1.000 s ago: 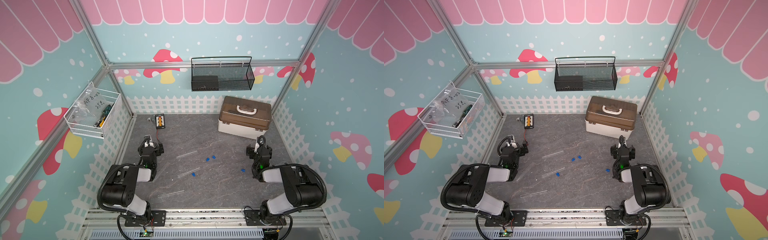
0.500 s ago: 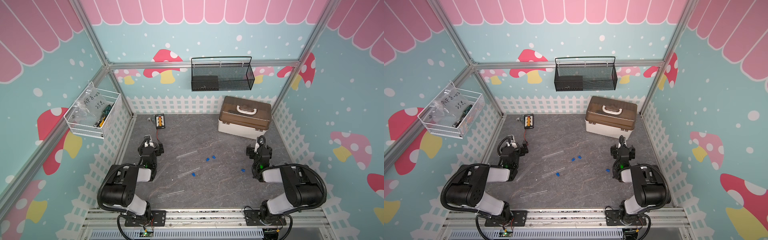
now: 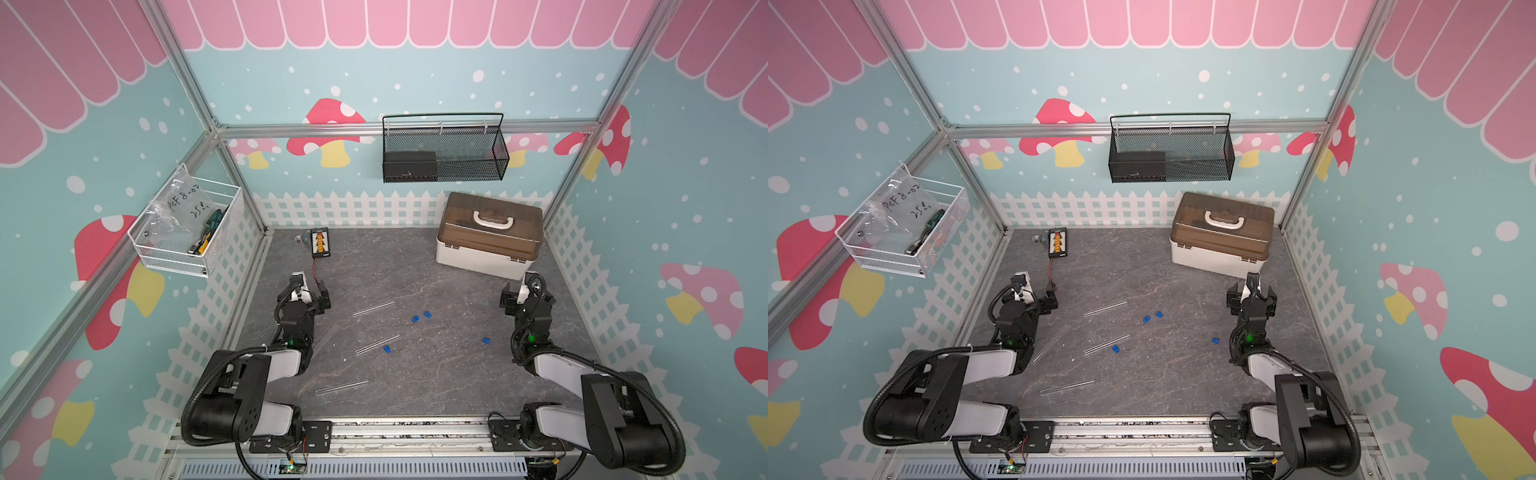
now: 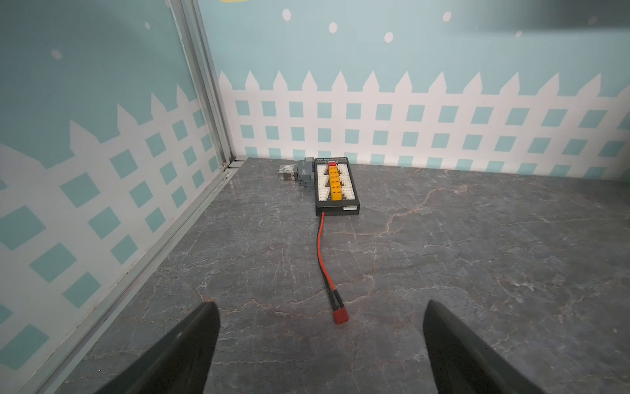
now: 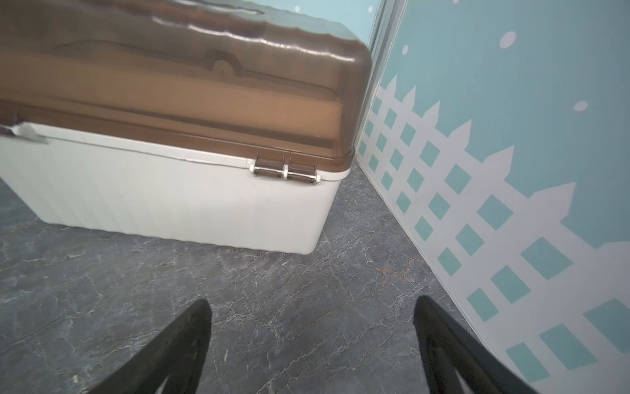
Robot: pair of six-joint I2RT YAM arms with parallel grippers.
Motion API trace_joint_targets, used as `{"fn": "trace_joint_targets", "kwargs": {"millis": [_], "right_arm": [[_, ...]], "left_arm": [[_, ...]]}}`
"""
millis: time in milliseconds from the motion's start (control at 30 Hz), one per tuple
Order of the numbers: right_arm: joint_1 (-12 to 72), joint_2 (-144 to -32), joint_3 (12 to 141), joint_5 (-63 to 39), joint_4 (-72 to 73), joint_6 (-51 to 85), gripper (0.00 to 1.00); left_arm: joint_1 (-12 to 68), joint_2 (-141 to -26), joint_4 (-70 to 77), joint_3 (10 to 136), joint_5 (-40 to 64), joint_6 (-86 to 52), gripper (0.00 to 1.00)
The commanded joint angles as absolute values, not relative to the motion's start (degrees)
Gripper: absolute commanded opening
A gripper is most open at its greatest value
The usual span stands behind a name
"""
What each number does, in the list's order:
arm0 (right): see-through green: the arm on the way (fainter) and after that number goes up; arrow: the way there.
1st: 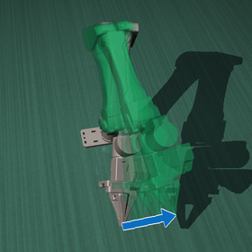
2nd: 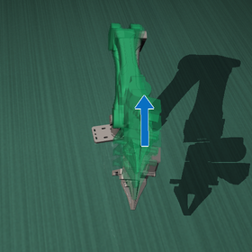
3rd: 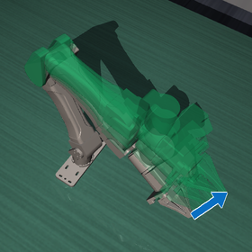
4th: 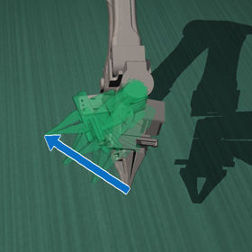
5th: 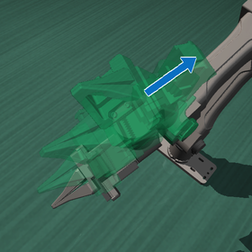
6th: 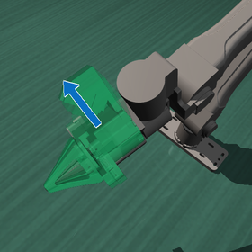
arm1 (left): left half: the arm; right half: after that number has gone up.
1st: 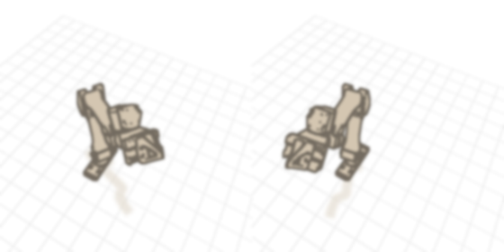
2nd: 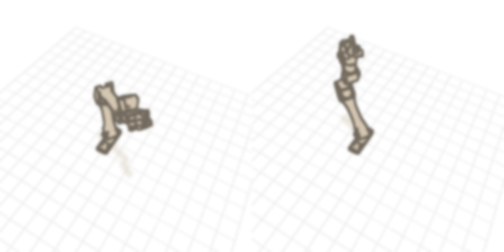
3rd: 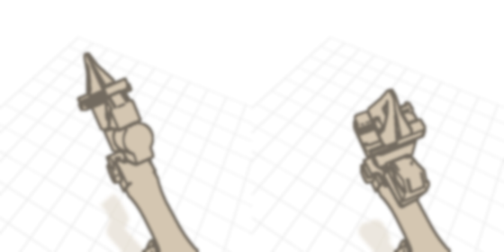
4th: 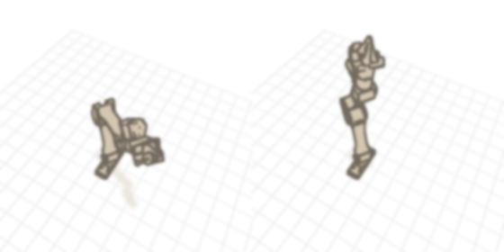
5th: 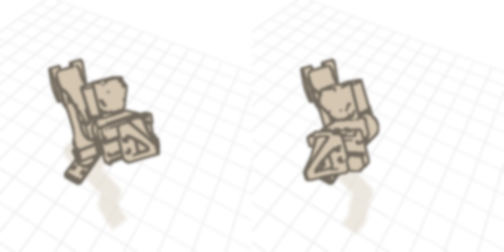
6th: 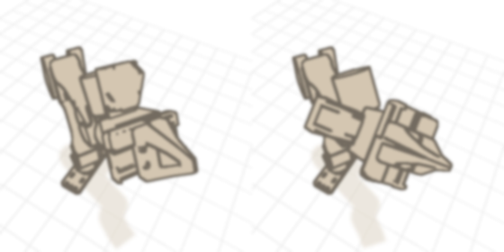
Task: Insert stoppers into test tubes
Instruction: Pick up the test tube at the center of the board.
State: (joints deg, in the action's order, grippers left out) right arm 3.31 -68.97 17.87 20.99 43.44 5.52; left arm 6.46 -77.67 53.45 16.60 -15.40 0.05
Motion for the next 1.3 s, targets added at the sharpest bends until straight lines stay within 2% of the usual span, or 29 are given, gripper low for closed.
{"fn": "trace_joint_targets", "kwargs": {"millis": [0,100,333,600,833,1000,1267], "right_arm": [[3.2,-64.6,20.5,20.7,31.6,9.5,0.9],[3.2,-61.4,23.6,18.7,23.9,12.5,0.89],[3.2,-57.9,32.0,12.2,6.2,19.5,0.87],[3.2,-57.6,40.2,1.0,-11.0,23.0,0.86],[3.3,-59.5,43.9,-5.7,-20.3,23.6,0.85],[3.3,-60.0,45.7,-7.4,-24.0,22.5,0.85],[3.3,-60.2,45.8,-7.8,-24.0,22.1,0.85]], "left_arm": [[7.1,-73.1,46.2,18.6,-15.3,1.8,0.95],[8.2,-68.4,41.9,20.0,-13.4,4.6,0.93],[9.2,-60.2,16.2,29.9,0.7,6.6,0.88],[18.9,-58.3,-2.0,34.9,5.1,20.2,0.87],[27.8,-57.9,-16.1,38.4,2.8,35.4,0.86],[30.9,-55.2,-24.5,37.9,8.6,44.2,0.84],[36.1,-59.5,-33.8,37.6,9.4,51.0,0.78]]}}
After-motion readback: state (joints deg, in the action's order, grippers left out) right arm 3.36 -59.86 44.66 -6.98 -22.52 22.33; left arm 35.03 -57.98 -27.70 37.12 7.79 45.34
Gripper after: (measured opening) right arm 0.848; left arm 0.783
